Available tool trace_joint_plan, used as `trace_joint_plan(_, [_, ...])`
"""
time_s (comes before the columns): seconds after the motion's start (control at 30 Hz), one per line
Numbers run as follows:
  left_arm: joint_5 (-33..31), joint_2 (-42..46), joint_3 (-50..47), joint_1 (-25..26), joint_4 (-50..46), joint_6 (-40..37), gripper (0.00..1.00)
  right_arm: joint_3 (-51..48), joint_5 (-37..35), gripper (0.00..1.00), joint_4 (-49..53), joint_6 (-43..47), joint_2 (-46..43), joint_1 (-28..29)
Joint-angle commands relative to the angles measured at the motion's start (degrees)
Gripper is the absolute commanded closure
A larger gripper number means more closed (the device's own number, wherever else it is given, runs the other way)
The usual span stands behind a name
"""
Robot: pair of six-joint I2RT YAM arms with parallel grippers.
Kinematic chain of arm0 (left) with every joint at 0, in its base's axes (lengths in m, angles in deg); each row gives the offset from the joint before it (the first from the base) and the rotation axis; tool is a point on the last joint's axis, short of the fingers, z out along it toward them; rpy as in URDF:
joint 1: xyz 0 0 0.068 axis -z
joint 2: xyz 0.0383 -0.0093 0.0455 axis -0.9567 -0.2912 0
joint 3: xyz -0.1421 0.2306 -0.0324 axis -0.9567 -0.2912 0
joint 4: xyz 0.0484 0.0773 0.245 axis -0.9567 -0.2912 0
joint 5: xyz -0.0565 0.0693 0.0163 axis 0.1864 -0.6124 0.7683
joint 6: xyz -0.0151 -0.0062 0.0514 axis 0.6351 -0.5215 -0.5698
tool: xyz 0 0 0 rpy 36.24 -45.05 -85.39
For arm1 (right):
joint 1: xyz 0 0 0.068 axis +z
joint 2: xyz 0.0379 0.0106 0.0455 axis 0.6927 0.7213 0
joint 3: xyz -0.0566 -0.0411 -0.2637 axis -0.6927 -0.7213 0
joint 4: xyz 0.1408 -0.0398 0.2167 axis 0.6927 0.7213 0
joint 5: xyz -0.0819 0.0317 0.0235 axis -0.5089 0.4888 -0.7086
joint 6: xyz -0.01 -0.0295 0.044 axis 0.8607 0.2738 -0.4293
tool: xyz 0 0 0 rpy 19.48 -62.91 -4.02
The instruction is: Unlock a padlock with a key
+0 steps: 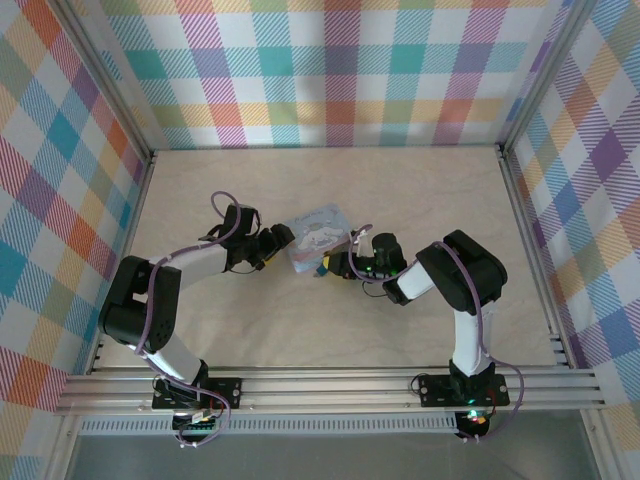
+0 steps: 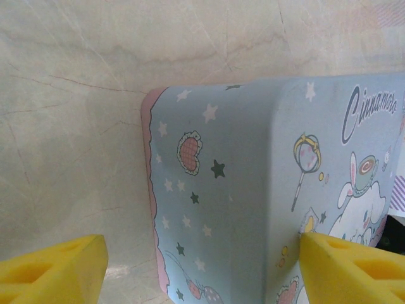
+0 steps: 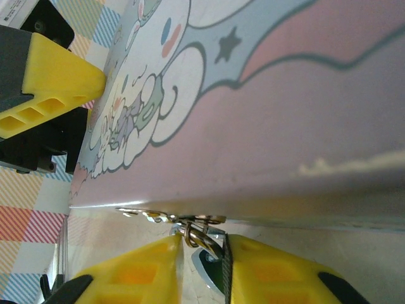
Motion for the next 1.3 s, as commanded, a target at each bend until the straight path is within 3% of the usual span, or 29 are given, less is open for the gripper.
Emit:
trace_joint_plan(0.0, [-3.4, -0.6, -1.3, 0.6, -9.3, -0.3, 0.23, -0.4, 1.3, 0.81, -1.9, 0.0, 0.4, 0.4])
trace_joint_plan(0.43, [-3.7, -0.2, -1.4, 0.6, -9.6, -0.6, 0.22, -1.0, -0.9, 0.94, -0.5, -0.7, -0.7, 0.4])
trace_joint_plan(1.27, [-2.5, 0.5, -1.8, 0.9, -8.7, -0.8, 0.22, -3.1, -9.3, 0.97, -4.0, -8.3, -4.4, -0.7])
